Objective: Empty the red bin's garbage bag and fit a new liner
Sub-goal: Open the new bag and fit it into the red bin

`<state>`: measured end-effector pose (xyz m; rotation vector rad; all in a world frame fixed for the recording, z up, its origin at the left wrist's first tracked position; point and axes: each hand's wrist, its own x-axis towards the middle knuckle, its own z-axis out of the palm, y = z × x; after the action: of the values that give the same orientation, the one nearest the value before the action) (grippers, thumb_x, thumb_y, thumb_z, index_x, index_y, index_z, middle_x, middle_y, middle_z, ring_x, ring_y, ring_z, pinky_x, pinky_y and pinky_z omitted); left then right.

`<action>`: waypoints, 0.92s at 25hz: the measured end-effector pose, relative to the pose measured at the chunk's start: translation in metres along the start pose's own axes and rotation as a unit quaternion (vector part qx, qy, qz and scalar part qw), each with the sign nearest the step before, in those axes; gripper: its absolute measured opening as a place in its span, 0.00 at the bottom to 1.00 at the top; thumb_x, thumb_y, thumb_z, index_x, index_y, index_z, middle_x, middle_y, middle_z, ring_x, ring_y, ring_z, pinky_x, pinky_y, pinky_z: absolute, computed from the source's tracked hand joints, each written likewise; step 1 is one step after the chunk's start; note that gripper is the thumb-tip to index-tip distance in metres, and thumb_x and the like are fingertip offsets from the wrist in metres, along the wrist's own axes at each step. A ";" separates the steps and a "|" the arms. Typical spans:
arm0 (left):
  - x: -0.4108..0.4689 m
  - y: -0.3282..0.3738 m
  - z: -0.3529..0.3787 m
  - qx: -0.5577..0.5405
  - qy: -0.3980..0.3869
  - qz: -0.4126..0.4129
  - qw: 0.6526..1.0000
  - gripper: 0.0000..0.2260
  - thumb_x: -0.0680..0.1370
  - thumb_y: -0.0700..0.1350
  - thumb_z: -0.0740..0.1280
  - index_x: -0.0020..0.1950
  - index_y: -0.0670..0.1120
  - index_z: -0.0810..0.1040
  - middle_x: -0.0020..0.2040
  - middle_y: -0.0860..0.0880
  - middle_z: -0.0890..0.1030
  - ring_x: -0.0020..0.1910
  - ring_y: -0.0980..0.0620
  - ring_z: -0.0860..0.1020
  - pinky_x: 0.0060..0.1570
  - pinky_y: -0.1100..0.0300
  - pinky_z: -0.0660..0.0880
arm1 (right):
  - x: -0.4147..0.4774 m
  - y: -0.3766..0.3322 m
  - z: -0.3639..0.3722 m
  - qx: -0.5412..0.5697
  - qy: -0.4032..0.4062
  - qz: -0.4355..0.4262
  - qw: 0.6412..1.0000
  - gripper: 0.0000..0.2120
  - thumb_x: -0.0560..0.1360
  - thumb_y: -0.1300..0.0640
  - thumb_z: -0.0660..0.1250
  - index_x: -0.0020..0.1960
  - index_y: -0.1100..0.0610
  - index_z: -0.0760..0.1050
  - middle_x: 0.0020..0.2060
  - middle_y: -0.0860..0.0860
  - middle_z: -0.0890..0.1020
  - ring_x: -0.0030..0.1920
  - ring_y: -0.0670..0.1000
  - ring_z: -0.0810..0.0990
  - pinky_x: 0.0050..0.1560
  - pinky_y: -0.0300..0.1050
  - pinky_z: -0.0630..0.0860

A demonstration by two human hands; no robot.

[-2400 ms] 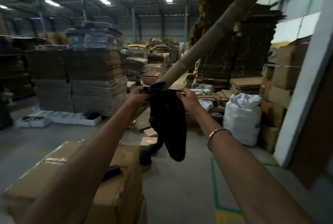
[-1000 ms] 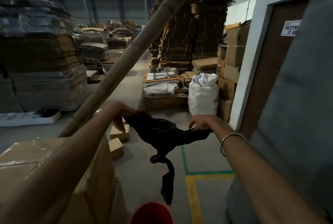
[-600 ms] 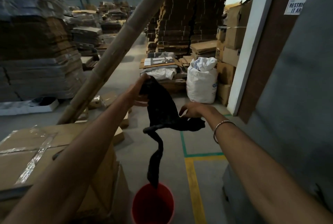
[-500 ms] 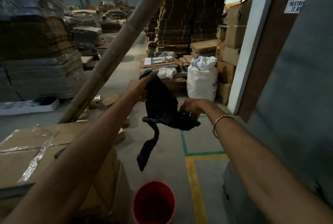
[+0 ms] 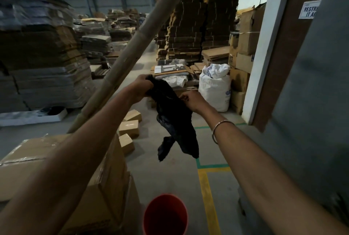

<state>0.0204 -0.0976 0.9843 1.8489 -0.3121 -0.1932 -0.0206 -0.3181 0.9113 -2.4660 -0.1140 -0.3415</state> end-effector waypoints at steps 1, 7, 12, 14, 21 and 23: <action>0.000 -0.001 -0.006 0.016 0.016 0.011 1.000 0.12 0.77 0.30 0.59 0.55 0.43 0.75 0.50 0.42 0.77 0.48 0.46 0.79 0.41 0.55 0.79 | 0.001 0.000 0.003 0.013 0.017 0.008 1.000 0.09 0.77 0.57 0.66 0.53 0.60 0.82 0.51 0.57 0.85 0.53 0.56 0.83 0.47 0.42 0.73; -0.004 -0.023 -0.044 0.341 0.143 0.127 0.921 0.12 0.77 0.36 0.62 0.55 0.46 0.81 0.47 0.48 0.79 0.44 0.51 0.79 0.37 0.60 0.76 | 0.004 0.001 0.000 0.057 0.097 0.088 0.990 0.16 0.83 0.53 0.54 0.65 0.61 0.68 0.60 0.61 0.79 0.59 0.61 0.78 0.52 0.50 0.71; -0.006 -0.035 -0.047 0.001 0.135 0.006 0.991 0.11 0.79 0.44 0.57 0.42 0.46 0.77 0.35 0.47 0.77 0.27 0.56 0.78 0.25 0.61 0.72 | -0.011 -0.005 0.000 0.107 0.115 -0.024 0.987 0.16 0.77 0.33 0.58 0.48 0.46 0.72 0.39 0.45 0.79 0.40 0.44 0.78 0.41 0.40 0.70; -0.010 -0.036 -0.048 -0.121 0.121 0.019 0.985 0.10 0.76 0.53 0.61 0.46 0.49 0.78 0.42 0.46 0.79 0.38 0.51 0.80 0.38 0.56 0.75 | -0.020 0.002 0.002 -0.046 0.021 -0.078 0.996 0.16 0.74 0.33 0.64 0.50 0.44 0.72 0.42 0.47 0.82 0.41 0.46 0.80 0.39 0.39 0.74; -0.027 -0.042 -0.087 0.163 0.051 0.087 0.982 0.18 0.62 0.57 0.80 0.47 0.53 0.80 0.43 0.52 0.85 0.42 0.56 0.84 0.38 0.64 0.81 | -0.035 0.049 -0.004 -0.166 -0.048 0.266 0.948 0.14 0.78 0.58 0.62 0.58 0.65 0.76 0.59 0.64 0.80 0.58 0.63 0.81 0.55 0.54 0.77; -0.023 -0.048 -0.088 0.262 0.084 0.076 0.958 0.12 0.70 0.50 0.77 0.49 0.49 0.79 0.45 0.49 0.82 0.42 0.55 0.82 0.37 0.64 0.77 | -0.031 0.044 -0.010 0.053 -0.011 0.383 0.922 0.09 0.79 0.63 0.59 0.54 0.66 0.75 0.58 0.65 0.80 0.54 0.62 0.82 0.52 0.54 0.77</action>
<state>0.0294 0.0026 0.9642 2.3346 -0.4135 0.1721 -0.0449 -0.3586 0.8846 -2.1974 0.7849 0.0375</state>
